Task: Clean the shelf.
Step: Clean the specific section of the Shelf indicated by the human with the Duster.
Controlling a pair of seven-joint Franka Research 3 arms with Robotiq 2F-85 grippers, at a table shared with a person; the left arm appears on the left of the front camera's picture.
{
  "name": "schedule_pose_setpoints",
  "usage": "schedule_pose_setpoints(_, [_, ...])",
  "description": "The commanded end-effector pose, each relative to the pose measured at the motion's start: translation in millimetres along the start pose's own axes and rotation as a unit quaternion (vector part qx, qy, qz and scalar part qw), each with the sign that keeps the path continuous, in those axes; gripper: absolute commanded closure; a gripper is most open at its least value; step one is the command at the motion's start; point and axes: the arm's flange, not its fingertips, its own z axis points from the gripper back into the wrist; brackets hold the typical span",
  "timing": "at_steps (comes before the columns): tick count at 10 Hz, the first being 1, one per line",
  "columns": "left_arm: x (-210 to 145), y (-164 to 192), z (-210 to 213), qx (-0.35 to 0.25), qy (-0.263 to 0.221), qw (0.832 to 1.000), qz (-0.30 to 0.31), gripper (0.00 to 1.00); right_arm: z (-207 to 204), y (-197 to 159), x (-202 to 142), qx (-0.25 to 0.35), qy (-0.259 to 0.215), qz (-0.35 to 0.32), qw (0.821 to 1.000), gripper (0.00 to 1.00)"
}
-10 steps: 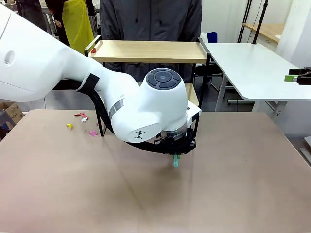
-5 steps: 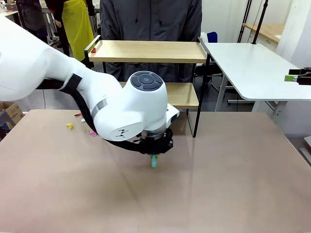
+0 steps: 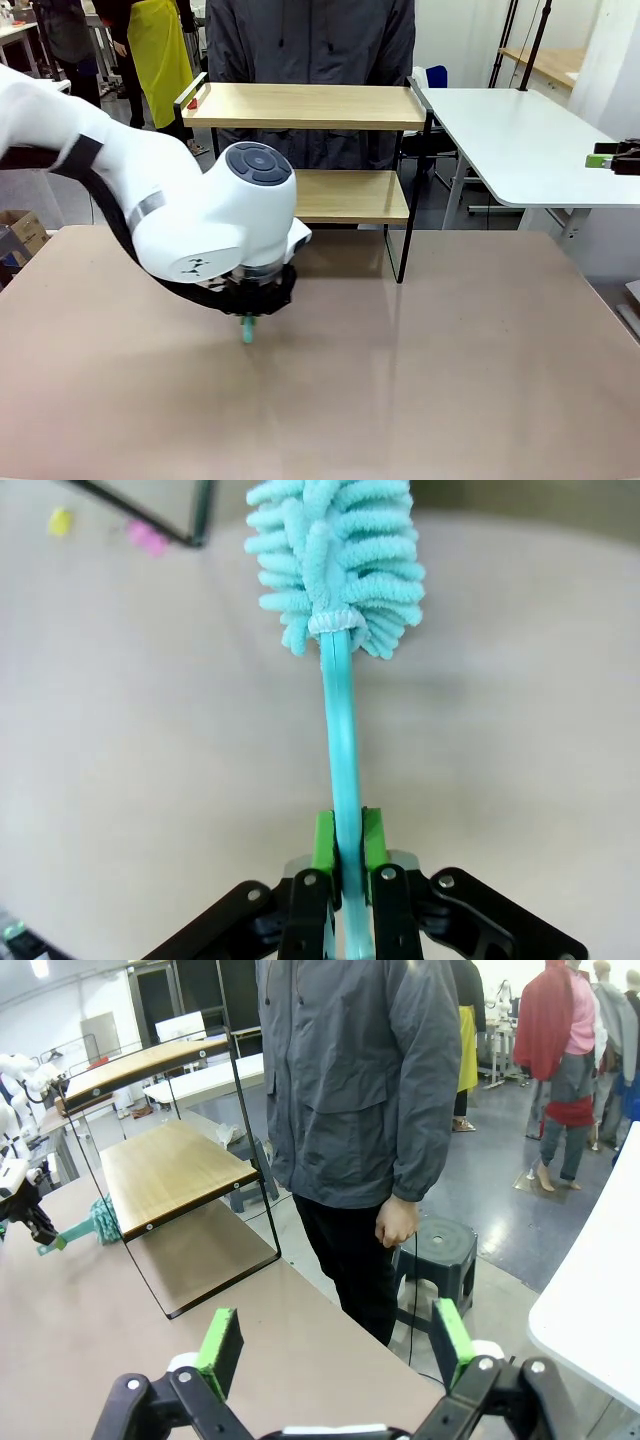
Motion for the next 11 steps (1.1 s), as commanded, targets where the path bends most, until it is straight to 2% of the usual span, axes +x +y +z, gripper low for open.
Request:
schedule_pose_setpoints(1, [-6,21,4,0.063,-0.018,0.997,0.033,0.87,-1,1,2,-0.001,0.002,0.003,1.000,0.00])
schedule_pose_setpoints(3, [-2,40,12,0.080,-0.030,0.995,0.058,0.87,-1,1,2,-0.001,0.002,0.003,1.000,0.00])
schedule_pose_setpoints(5, [-3,34,24,0.084,-0.063,0.992,0.067,0.87,-1,1,2,-0.001,0.002,0.003,1.000,0.00])
schedule_pose_setpoints(6, [-3,25,28,0.044,-0.059,0.996,0.060,0.87,-1,1,2,-0.001,0.002,0.003,1.000,0.00])
schedule_pose_setpoints(7, [2,33,23,0.058,-0.032,0.997,0.042,0.87,-1,1,2,-0.001,0.002,0.003,1.000,0.00])
schedule_pose_setpoints(9, [-2,26,30,0.050,-0.041,0.997,0.043,0.87,-1,1,2,-0.001,0.002,0.003,1.000,0.00])
schedule_pose_setpoints(10, [1,33,42,-0.018,-0.034,0.998,0.050,0.87,-1,1,2,-0.001,0.002,0.003,1.000,0.00])
schedule_pose_setpoints(11, [3,40,51,-0.058,-0.034,0.997,0.049,0.87,-1,1,2,-0.001,0.002,0.003,1.000,0.00])
